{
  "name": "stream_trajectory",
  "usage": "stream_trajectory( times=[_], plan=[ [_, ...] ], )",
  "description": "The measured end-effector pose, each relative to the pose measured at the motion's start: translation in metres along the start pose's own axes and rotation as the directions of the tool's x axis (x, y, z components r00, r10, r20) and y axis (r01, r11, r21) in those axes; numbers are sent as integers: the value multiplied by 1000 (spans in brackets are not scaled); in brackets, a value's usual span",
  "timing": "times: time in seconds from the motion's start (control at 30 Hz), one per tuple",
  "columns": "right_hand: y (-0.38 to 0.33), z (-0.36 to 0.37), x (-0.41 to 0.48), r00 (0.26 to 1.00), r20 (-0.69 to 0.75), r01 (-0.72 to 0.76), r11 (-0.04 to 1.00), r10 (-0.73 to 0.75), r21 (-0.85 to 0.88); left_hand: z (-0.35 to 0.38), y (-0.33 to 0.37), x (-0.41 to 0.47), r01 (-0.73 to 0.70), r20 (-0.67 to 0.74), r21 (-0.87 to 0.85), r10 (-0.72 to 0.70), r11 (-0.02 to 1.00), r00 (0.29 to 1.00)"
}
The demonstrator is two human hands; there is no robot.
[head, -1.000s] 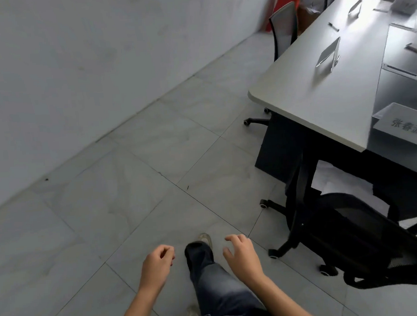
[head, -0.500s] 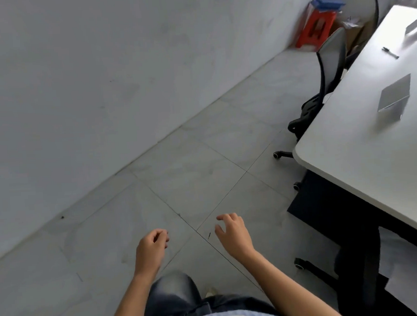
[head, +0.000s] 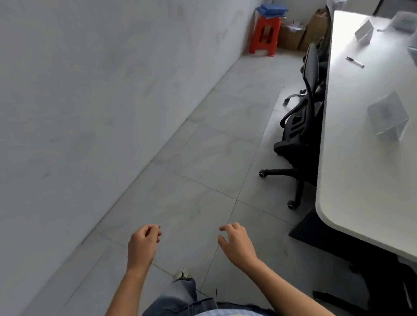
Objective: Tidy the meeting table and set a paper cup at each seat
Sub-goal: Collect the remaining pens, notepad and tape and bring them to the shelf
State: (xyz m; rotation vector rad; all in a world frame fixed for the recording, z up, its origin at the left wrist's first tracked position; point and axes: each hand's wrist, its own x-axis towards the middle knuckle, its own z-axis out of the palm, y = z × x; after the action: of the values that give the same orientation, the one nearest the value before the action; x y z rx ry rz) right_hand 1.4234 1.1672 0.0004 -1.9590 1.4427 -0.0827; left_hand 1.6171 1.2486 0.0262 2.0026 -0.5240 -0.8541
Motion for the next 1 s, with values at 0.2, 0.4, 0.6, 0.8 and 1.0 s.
stream_trajectory(
  times=[0.2, 0.4, 0.6, 0.8, 1.0],
  plan=[
    [-25, -9, 44, 989, -30, -142, 989, 143, 40, 20, 52, 97, -1, 140, 62, -8, 998, 990],
    [4, -33, 89, 936, -105, -326, 940, 336, 98, 88, 67, 121, -29, 456, 221, -76, 975, 887],
    [25, -91, 191, 935, -174, -280, 946, 307, 167, 145, 134, 202, -87, 399, 202, -1, 976, 917],
    [58, -186, 274, 888, -354, -214, 946, 292, 243, 234, 203, 248, -137, 451, 206, 31, 969, 892],
    [105, -214, 283, 813, -376, -300, 874, 444, 382, 327, 250, 247, -353, 721, 293, 38, 889, 692]
  ],
)
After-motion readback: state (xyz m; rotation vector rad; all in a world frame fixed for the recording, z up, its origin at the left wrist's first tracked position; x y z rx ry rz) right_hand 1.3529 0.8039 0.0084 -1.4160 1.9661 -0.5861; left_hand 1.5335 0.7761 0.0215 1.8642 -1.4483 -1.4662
